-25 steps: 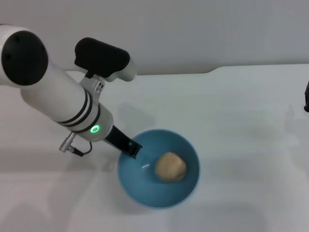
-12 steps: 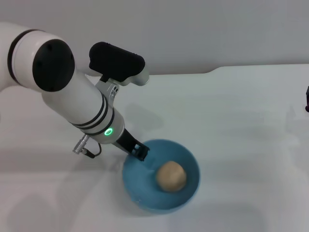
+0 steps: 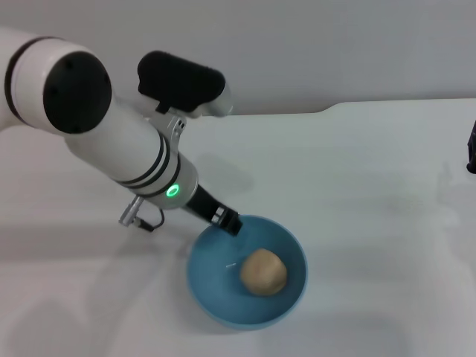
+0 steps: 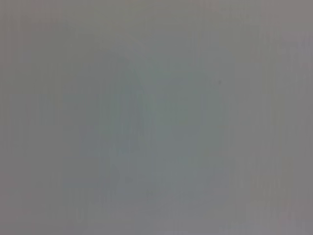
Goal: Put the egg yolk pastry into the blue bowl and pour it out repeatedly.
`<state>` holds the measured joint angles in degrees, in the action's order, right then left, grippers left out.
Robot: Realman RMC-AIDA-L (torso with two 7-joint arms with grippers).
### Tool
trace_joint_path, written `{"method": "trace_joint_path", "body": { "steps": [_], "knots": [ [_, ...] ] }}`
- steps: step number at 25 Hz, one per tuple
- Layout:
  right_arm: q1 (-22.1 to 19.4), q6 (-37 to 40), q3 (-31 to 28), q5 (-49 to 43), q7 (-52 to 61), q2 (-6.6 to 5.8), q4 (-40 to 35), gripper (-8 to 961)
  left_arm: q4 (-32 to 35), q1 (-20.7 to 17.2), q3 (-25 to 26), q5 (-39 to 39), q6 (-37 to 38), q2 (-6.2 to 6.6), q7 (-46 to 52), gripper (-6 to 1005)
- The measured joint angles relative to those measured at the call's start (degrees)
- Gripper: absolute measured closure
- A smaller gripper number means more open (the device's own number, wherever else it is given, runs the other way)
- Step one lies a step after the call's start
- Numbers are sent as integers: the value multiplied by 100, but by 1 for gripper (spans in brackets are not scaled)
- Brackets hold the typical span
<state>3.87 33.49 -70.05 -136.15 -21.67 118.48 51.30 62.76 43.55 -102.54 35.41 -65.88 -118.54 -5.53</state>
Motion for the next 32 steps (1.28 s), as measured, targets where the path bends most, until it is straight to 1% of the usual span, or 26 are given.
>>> {"method": "trace_joint_path", "body": {
  "steps": [4,8,13,17,19,21,22,23,24,26,27,29,32],
  "knots": [
    [0,0,-14,0,0,0,-9,686,383,-112,174,4,83,21,-28,565],
    [11,0,-20,0,0,0,-13,686,630,-334,490,2,419,31,-44,565],
    [33,0,-29,0,0,0,-15,686,965,-899,761,0,1145,34,-47,565],
    [48,-2,-43,0,0,0,-22,686,1206,-1369,788,5,1820,42,-49,565],
    [53,-6,-44,0,-1,0,-24,686,1297,-1637,754,7,2352,43,-50,565],
    [57,-15,-44,1,-2,0,-28,686,1337,-2000,662,10,3227,42,-51,565],
    [60,-24,-45,3,-2,0,-35,686,1338,-2294,565,11,3893,42,-50,565],
    [60,-24,-45,3,-2,0,-35,686,1338,-2294,565,11,3893,42,-50,565],
    [61,-30,-45,7,-2,0,-38,686,1325,-2511,484,10,4381,42,-50,565],
    [63,-37,-42,10,20,0,-44,686,1238,-2787,354,9,5167,42,-50,565],
    [67,-38,-37,10,46,0,-52,686,1150,-2927,270,8,5598,43,-50,565],
    [87,-30,-25,9,110,0,-87,686,861,-3167,57,-6,6718,48,-45,565],
    [123,-10,-7,8,141,0,-146,686,166,-3426,-346,-11,8610,49,3,565]
  ]
}}
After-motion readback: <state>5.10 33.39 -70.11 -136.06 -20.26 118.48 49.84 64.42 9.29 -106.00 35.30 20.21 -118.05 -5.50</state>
